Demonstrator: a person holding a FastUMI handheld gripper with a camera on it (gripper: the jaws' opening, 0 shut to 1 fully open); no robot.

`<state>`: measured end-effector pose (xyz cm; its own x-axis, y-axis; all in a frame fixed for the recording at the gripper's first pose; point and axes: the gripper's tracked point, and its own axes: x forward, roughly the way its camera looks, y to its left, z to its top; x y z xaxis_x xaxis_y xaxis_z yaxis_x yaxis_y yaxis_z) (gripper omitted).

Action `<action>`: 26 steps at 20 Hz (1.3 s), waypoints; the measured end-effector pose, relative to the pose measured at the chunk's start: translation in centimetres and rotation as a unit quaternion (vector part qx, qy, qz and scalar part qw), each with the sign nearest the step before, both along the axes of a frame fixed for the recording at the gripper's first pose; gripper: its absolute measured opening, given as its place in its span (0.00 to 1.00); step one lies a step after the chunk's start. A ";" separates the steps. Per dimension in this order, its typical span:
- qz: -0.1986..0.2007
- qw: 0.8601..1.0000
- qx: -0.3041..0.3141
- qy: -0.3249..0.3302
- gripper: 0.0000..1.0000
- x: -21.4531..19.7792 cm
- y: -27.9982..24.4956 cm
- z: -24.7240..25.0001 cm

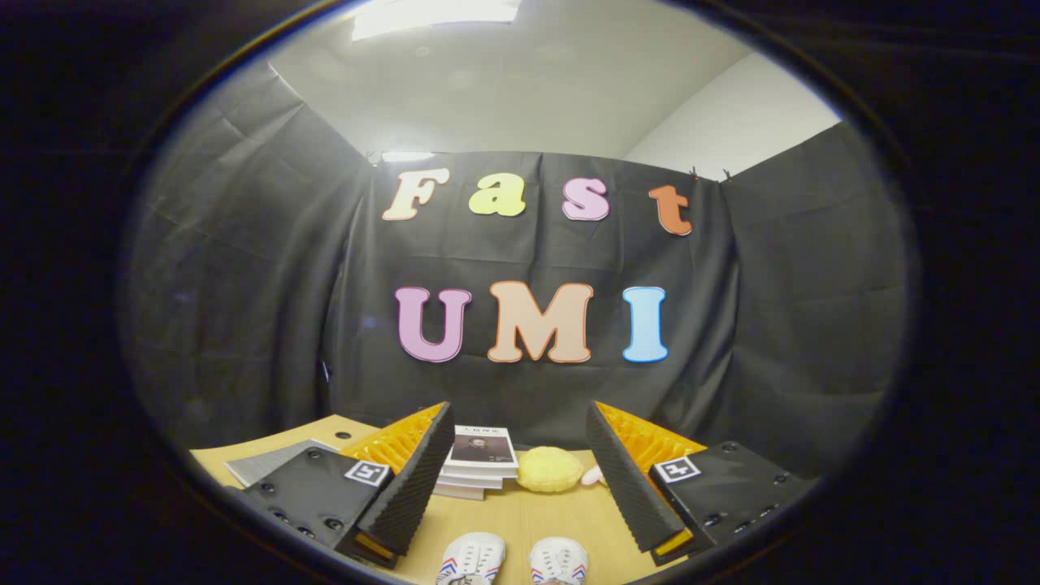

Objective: Open the storage box then place both shoes into the box .Put the left shoe in first, then the right shoe, with the right side of both shoes facing outward in a uniform manner.

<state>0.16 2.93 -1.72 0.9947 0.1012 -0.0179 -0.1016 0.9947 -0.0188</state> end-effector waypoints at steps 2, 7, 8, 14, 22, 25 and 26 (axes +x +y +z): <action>0.024 0.999 0.018 0.012 1.00 -0.2 1.5 -0.8; 0.066 0.995 0.054 0.049 1.00 -0.6 3.4 -3.3; 0.071 0.993 0.066 0.060 1.00 -0.7 3.7 -3.9; 0.088 0.968 0.179 0.150 0.99 -0.9 5.2 -8.7; 0.090 0.923 0.276 0.252 1.00 -1.8 7.2 -15.0; 0.126 0.888 0.320 0.305 1.00 -3.4 9.7 -17.0; 0.134 0.874 0.336 0.325 1.00 -4.0 10.5 -17.7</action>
<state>-3.85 13.48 -19.46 0.7353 0.5340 -0.4174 -0.1042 0.6976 0.7089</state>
